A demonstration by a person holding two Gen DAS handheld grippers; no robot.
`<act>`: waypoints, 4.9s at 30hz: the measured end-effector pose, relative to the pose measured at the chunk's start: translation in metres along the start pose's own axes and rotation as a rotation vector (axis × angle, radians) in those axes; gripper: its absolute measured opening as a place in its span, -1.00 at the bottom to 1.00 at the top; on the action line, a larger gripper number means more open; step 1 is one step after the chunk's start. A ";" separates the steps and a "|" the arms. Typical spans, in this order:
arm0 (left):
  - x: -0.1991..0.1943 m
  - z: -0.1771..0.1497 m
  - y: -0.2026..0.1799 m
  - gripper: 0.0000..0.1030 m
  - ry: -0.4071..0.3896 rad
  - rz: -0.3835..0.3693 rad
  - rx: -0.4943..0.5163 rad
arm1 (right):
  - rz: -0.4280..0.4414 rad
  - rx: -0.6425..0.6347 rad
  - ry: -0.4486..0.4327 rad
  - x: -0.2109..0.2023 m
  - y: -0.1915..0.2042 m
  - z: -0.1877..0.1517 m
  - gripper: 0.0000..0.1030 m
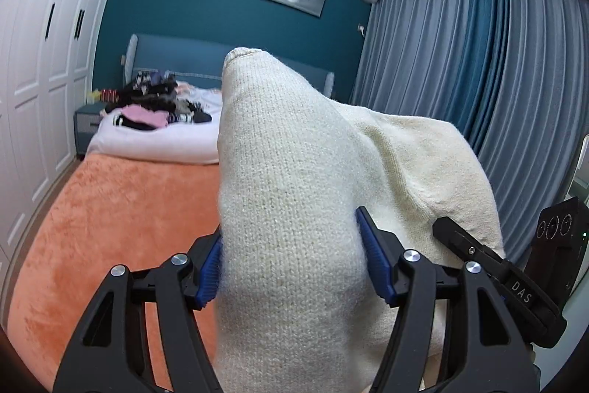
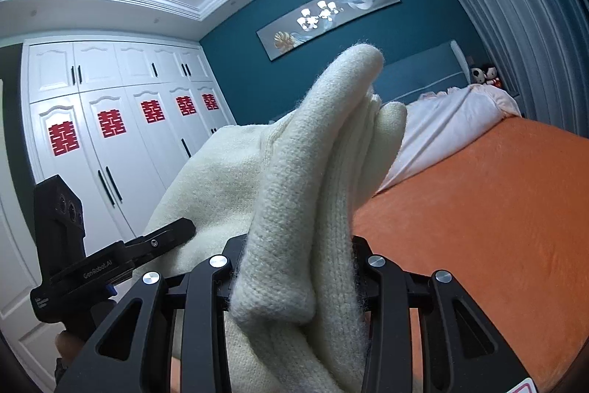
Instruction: Fold small clothes
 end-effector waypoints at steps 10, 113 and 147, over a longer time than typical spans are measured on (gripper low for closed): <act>0.015 0.011 0.082 0.24 -0.010 0.067 -0.034 | 0.048 0.019 0.086 0.084 0.010 -0.031 -0.31; 0.122 -0.352 0.190 -0.13 0.644 0.376 -0.250 | -0.410 0.096 0.656 0.121 -0.204 -0.305 -0.48; 0.100 -0.372 0.166 0.71 0.617 0.457 -0.157 | -0.583 -0.055 0.607 0.051 -0.218 -0.368 0.26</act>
Point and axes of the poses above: each gripper's, at about its wrist camera, not at the fingertips, and x roughly the way its jaws point, y to its left, z to its top, the point moved 9 cm from there along x, roughly the way its jaws point, and after that the axes turned 4 degrees about x, right-handed, at the moved point
